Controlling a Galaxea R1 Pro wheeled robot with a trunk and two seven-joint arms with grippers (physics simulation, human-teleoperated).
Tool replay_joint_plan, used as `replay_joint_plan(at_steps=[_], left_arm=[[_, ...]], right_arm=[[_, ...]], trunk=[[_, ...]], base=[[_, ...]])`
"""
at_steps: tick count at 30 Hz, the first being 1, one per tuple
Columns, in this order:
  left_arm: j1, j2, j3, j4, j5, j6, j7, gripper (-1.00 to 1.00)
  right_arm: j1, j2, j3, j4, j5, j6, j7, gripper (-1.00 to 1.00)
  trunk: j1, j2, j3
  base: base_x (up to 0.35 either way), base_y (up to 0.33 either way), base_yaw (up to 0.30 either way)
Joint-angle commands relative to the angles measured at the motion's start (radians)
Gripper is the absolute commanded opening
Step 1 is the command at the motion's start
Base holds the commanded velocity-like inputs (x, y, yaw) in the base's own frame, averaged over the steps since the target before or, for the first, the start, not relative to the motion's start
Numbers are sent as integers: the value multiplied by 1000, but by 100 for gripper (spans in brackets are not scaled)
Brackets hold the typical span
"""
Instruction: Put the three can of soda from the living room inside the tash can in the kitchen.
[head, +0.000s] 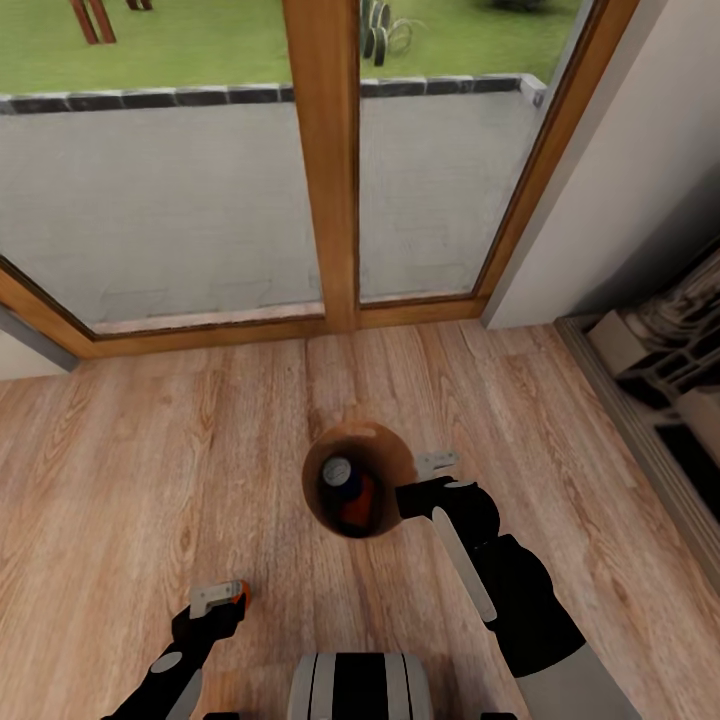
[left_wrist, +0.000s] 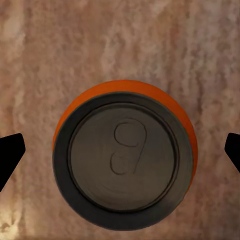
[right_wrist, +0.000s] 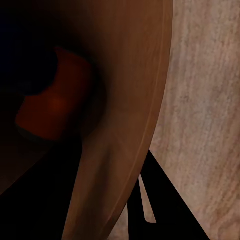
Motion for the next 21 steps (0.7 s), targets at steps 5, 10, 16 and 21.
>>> replay_joint_plan(at_steps=[5, 10, 16, 21], left_arm=[[0, 0, 0, 0, 0, 0, 0, 100], [0, -1, 0, 0, 0, 2, 0, 100], [0, 0, 0, 0, 0, 3, 0, -100], [0, -1, -1, 0, -1, 4, 0, -100]], right_arm=[[0, 0, 1, 0, -17, -3, 0, -100], [0, 0, 1, 0, -17, -3, 0, -100], [0, 0, 1, 0, -17, -3, 0, -100], [0, 0, 1, 0, -17, -3, -1, -100]], trunk=[[4, -7, -3], [4, -7, -3], [4, -7, -3], [4, -7, -3]], base=[[0, 0, 0], [0, 0, 0], [0, 0, 0], [0, 0, 0]])
